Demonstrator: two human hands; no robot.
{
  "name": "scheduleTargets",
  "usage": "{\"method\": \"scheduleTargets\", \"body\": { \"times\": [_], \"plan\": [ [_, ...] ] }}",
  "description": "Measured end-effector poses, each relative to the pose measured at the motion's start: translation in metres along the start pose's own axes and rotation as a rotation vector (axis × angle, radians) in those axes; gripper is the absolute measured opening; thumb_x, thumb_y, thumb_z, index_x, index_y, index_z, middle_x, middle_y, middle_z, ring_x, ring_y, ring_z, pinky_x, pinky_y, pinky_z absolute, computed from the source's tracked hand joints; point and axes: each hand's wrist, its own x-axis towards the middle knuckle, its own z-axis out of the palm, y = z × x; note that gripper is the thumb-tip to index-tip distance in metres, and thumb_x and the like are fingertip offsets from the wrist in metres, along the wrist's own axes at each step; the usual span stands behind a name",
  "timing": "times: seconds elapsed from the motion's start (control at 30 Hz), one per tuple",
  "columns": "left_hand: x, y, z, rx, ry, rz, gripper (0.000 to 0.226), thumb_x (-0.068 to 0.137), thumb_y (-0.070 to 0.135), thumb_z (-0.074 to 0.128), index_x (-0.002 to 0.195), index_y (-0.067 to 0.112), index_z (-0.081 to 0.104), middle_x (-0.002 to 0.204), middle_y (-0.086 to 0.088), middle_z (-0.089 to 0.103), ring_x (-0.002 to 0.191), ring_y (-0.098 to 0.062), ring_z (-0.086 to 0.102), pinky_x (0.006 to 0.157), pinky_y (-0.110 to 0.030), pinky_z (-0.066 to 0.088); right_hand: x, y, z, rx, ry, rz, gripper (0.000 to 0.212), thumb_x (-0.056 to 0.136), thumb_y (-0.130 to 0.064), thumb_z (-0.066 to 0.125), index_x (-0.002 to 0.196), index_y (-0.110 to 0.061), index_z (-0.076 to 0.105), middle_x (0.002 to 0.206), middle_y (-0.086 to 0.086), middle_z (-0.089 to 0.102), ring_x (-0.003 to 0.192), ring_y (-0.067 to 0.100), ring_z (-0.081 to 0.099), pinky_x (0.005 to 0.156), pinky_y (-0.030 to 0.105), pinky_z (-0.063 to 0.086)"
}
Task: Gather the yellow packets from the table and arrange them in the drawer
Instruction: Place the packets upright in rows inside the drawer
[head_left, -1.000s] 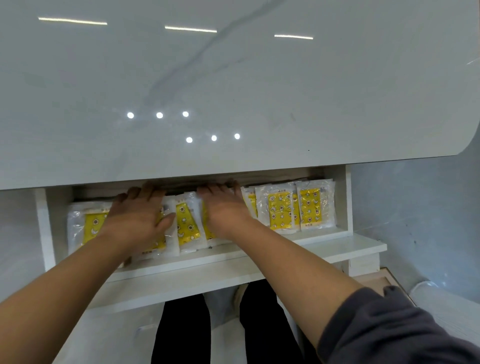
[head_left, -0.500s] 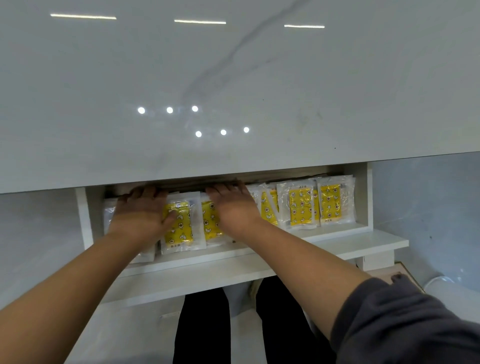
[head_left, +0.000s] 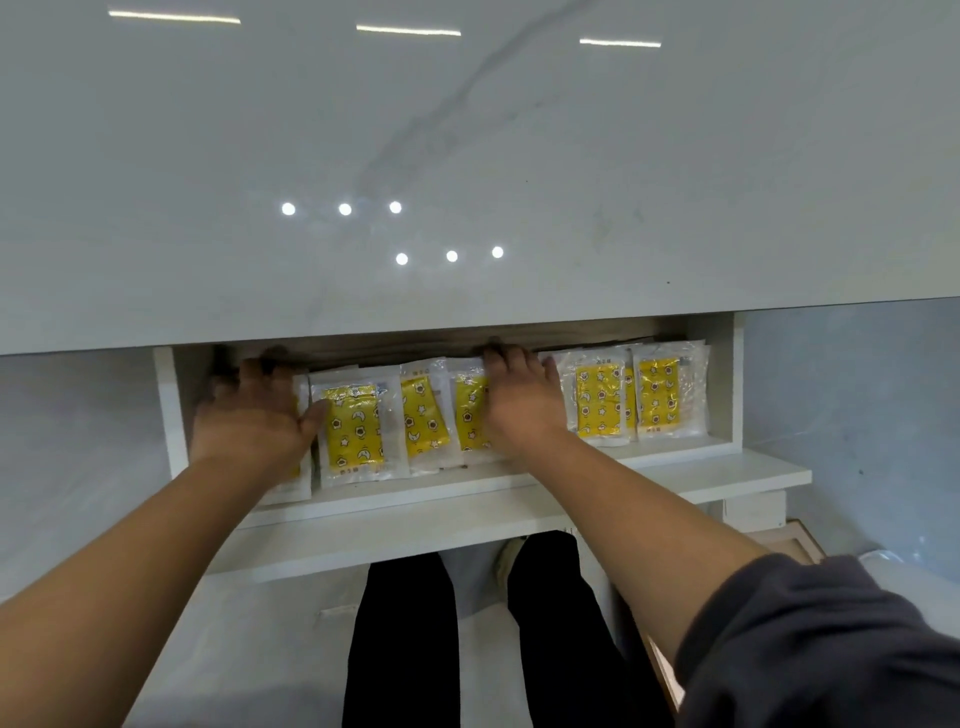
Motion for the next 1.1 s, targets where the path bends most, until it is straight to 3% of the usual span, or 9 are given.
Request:
{"method": "scheduleTargets", "body": {
  "times": [0.23, 0.37, 0.5, 0.6, 0.7, 0.8, 0.9, 1.0, 1.1],
  "plan": [
    [-0.009, 0.006, 0.006, 0.030, -0.004, -0.029, 0.072, 0.092, 0.060, 0.028, 0.148, 0.015, 0.016, 0.151, -0.019, 0.025, 0.135, -0.044, 0.027, 0.107, -0.051, 0.030, -0.012, 0.023, -0.004, -0.058, -0.020, -0.021, 0.071, 0.089, -0.020, 0.046, 0.152, -0.016, 0.013, 0.154, 0.006, 0.027, 0.145, 0.025, 0.019, 0.118, 0.056, 0.007],
    [-0.038, 0.025, 0.010, -0.148, 0.124, 0.186, 0.072, 0.090, 0.046, 0.048, 0.148, 0.012, 0.023, 0.153, -0.019, 0.025, 0.142, -0.038, 0.020, 0.113, -0.056, 0.022, -0.035, 0.026, -0.009, 0.026, 0.049, -0.058, 0.068, 0.093, -0.023, 0.044, 0.153, -0.017, 0.012, 0.159, 0.005, 0.018, 0.148, 0.024, 0.010, 0.118, 0.056, 0.009],
    [-0.081, 0.039, 0.026, -0.277, -0.041, 0.351, 0.067, 0.093, 0.058, 0.034, 0.149, 0.023, 0.024, 0.160, -0.006, 0.015, 0.147, -0.027, 0.011, 0.117, -0.050, 0.019, -0.083, 0.037, -0.006, 0.161, -0.086, -0.190, 0.063, 0.097, -0.032, 0.040, 0.153, -0.019, 0.013, 0.161, 0.000, 0.013, 0.149, 0.019, 0.009, 0.119, 0.051, 0.011],
    [-0.102, 0.042, 0.027, -0.296, -0.164, 0.334, 0.085, 0.081, 0.078, 0.014, 0.148, 0.026, 0.026, 0.159, -0.003, 0.017, 0.146, -0.024, 0.015, 0.114, -0.052, 0.024, -0.114, 0.051, -0.003, 0.179, -0.239, -0.246, 0.067, 0.096, -0.055, 0.032, 0.153, -0.022, 0.017, 0.160, 0.001, 0.019, 0.147, 0.020, 0.018, 0.117, 0.043, 0.021],
    [-0.099, 0.038, 0.023, -0.228, -0.116, 0.164, 0.083, 0.084, 0.075, 0.013, 0.150, 0.025, 0.020, 0.161, -0.010, 0.002, 0.148, -0.032, 0.001, 0.115, -0.057, 0.012, -0.124, 0.063, -0.006, 0.069, -0.288, -0.256, 0.087, 0.081, -0.076, 0.014, 0.150, -0.024, 0.024, 0.158, -0.001, 0.026, 0.145, 0.020, 0.024, 0.115, 0.041, 0.022],
    [-0.086, 0.029, 0.021, -0.222, -0.151, -0.044, 0.089, 0.080, 0.076, 0.010, 0.149, 0.021, 0.019, 0.159, -0.019, 0.005, 0.144, -0.040, 0.014, 0.113, -0.061, 0.015, -0.116, 0.068, -0.013, 0.056, -0.343, -0.283, 0.078, 0.088, -0.072, 0.029, 0.150, -0.024, 0.025, 0.157, -0.001, 0.027, 0.143, 0.020, 0.026, 0.117, 0.044, 0.018],
    [-0.080, 0.026, 0.023, -0.258, -0.271, -0.037, 0.089, 0.080, 0.077, 0.011, 0.148, 0.020, 0.022, 0.158, -0.019, 0.006, 0.141, -0.039, 0.027, 0.111, -0.062, 0.019, -0.106, 0.068, -0.019, 0.067, -0.400, -0.299, 0.077, 0.087, -0.069, 0.040, 0.149, -0.024, 0.028, 0.154, 0.001, 0.033, 0.138, 0.023, 0.034, 0.113, 0.043, 0.027],
    [-0.087, 0.027, 0.021, -0.281, -0.255, 0.007, 0.094, 0.076, 0.079, 0.012, 0.148, 0.020, 0.020, 0.158, -0.017, 0.010, 0.141, -0.037, 0.027, 0.111, -0.061, 0.020, -0.102, 0.070, -0.020, 0.052, -0.436, -0.326, 0.080, 0.085, -0.063, 0.053, 0.149, -0.023, 0.027, 0.155, 0.003, 0.032, 0.138, 0.024, 0.035, 0.111, 0.042, 0.032],
    [-0.097, 0.030, 0.026, -0.237, -0.133, 0.035, 0.088, 0.083, 0.075, 0.020, 0.150, 0.018, 0.015, 0.158, -0.019, 0.006, 0.145, -0.037, 0.013, 0.113, -0.057, 0.018, -0.103, 0.073, -0.015, -0.017, -0.448, -0.366, 0.081, 0.084, -0.049, 0.062, 0.151, -0.023, 0.023, 0.159, 0.003, 0.022, 0.142, 0.024, 0.026, 0.114, 0.041, 0.029]
  ]
}}
